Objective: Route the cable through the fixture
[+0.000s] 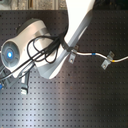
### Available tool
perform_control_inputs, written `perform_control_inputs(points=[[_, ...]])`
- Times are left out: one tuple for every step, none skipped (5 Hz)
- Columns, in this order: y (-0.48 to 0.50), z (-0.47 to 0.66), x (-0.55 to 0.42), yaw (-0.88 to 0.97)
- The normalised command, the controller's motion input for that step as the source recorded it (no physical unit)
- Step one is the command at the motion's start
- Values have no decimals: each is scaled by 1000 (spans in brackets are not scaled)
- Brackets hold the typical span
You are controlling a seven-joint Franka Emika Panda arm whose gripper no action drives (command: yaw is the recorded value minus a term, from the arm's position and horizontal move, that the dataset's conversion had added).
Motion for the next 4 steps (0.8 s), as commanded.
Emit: perform_control_inputs(points=[[-171, 197, -27, 0], [-433, 244, -330, -83], [-22, 1, -32, 0], [-44, 1, -63, 0]])
